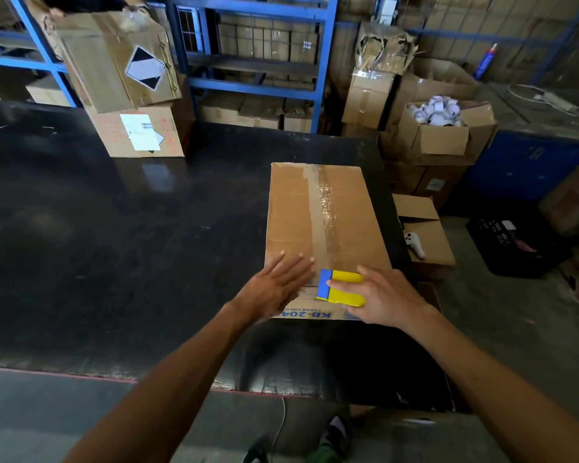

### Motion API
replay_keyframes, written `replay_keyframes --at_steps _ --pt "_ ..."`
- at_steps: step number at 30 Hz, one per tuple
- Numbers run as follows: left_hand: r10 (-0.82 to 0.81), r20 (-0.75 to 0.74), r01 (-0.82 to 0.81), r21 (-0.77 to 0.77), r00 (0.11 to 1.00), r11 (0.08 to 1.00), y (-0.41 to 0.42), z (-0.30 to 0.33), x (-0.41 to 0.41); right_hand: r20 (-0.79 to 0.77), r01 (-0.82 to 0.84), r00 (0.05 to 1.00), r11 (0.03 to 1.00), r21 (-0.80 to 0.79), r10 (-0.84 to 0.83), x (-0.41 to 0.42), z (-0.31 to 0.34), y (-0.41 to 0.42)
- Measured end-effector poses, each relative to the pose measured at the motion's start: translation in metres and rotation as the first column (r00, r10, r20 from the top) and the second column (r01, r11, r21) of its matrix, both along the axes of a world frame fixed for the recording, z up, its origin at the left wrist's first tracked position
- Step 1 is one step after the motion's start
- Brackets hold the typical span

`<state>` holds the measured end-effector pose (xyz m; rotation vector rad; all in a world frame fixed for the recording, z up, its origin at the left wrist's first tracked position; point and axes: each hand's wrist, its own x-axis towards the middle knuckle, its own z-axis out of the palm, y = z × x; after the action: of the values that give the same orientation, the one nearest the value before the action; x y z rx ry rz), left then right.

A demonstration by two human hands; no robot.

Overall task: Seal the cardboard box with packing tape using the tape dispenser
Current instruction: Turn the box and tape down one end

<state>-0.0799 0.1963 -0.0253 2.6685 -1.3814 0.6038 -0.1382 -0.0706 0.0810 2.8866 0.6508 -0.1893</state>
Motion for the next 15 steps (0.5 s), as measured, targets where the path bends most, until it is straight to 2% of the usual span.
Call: replay_keyframes --at_steps 2,4,9,15 --pt "-0.026 -0.098 0.039 0.128 0.995 0.991 0.004 -0.009 0.012 -0.001 -0.002 1.000 1.000 -0.001 0.002 0.001 0.000 -0.001" --pt "0.020 -0.181 0.006 0.142 0.983 0.990 0.007 -0.021 0.016 0.018 -0.019 1.000 1.000 -0.015 0.019 0.000 -0.003 -0.001" --pt "0.053 -0.172 -0.033 0.114 0.984 0.993 0.007 -0.028 0.018 0.111 -0.096 0.989 0.995 -0.039 0.100 -0.002 -0.005 -0.006" --pt "0.068 -0.198 -0.048 0.107 0.978 0.993 0.007 -0.027 0.019 0.052 -0.127 0.990 0.991 -0.051 0.129 -0.007 0.005 -0.064"
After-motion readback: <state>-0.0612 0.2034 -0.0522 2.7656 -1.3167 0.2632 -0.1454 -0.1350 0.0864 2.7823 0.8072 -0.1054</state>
